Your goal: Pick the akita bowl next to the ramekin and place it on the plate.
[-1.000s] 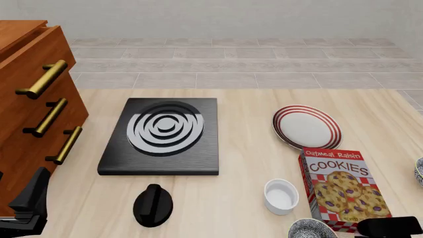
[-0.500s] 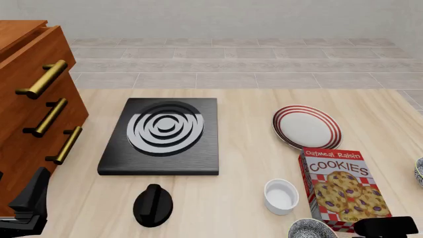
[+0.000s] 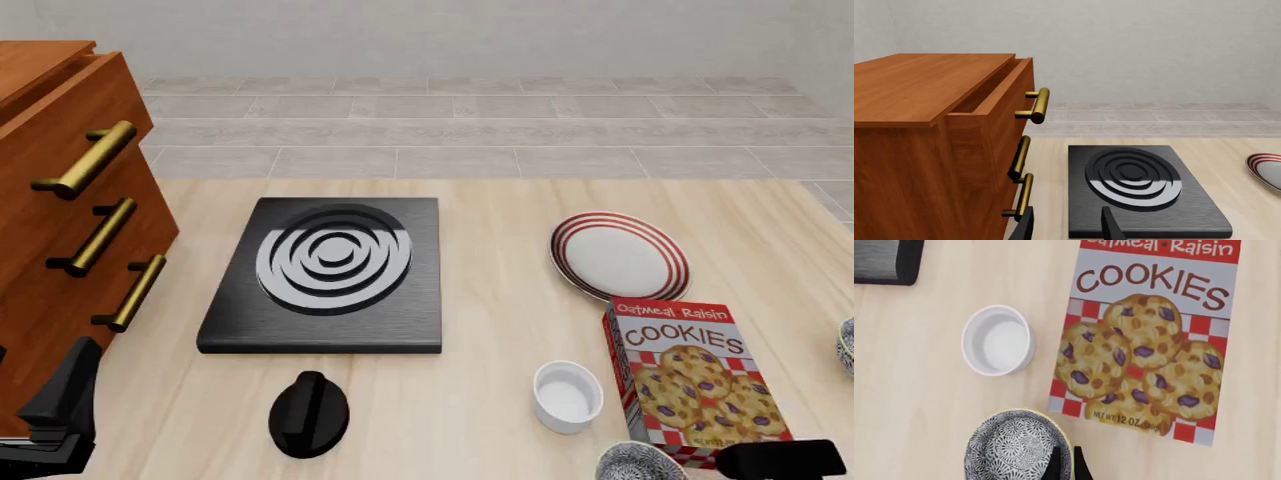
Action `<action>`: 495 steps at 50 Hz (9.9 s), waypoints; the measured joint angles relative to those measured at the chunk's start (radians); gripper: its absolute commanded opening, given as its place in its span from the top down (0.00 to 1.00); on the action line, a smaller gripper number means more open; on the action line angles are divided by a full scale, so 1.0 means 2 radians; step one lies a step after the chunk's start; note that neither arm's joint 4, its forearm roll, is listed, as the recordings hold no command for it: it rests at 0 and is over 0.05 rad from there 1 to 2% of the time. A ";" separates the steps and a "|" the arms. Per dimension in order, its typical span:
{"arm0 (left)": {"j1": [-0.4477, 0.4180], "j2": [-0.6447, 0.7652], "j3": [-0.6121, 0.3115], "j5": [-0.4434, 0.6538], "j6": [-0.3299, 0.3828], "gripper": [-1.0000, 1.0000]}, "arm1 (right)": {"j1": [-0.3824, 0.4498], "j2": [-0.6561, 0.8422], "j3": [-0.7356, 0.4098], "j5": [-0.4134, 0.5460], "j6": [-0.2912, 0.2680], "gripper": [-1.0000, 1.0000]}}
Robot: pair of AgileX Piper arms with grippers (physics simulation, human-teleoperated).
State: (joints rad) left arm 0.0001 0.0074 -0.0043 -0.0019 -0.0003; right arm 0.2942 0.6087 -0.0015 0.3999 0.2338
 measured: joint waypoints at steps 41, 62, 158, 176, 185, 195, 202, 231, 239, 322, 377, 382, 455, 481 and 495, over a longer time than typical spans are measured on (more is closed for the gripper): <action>0.000 0.000 0.000 0.000 0.000 0.00 | 0.016 -0.022 -0.026 0.025 0.001 1.00; 0.000 0.000 0.000 0.000 0.000 0.00 | 0.030 -0.056 -0.055 0.067 0.014 1.00; 0.000 0.000 0.000 0.000 0.000 0.00 | -0.016 -0.009 -0.153 -0.016 0.061 1.00; 0.000 0.000 0.000 0.000 0.000 0.00 | -0.044 0.011 -0.165 -0.036 0.053 1.00; 0.000 0.000 0.000 0.000 0.000 0.00 | -0.056 0.023 -0.176 -0.044 0.048 1.00; 0.000 0.000 0.000 0.000 0.000 0.00 | -0.067 0.038 -0.182 -0.059 0.044 1.00; 0.000 0.000 0.000 0.000 0.000 0.00 | -0.073 0.051 -0.185 -0.072 0.043 1.00; 0.000 0.000 0.000 0.000 0.000 0.00 | -0.102 0.099 -0.201 -0.120 0.040 1.00; 0.000 0.000 0.000 0.000 0.000 0.00 | -0.108 0.114 -0.204 -0.135 0.040 1.00; 0.000 0.000 0.000 0.000 0.000 0.00 | -0.140 0.242 -0.241 -0.249 0.041 1.00; 0.000 0.000 0.000 0.000 0.000 0.00 | -0.149 0.355 -0.259 -0.332 0.041 1.00; 0.000 0.000 0.000 0.000 0.000 0.00 | -0.152 0.363 -0.260 -0.337 0.040 1.00; 0.000 0.000 0.000 0.000 0.000 0.00 | -0.166 0.479 -0.303 -0.394 0.036 1.00; 0.000 0.000 0.000 0.000 0.000 0.00 | -0.171 0.507 -0.318 -0.405 0.034 1.00; 0.000 0.000 0.000 0.000 0.000 0.00 | -0.175 0.532 -0.331 -0.411 0.031 1.00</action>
State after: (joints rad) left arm 0.0001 0.0074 -0.0043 -0.0019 -0.0003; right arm -0.0562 1.6733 -0.6645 -0.4224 0.2962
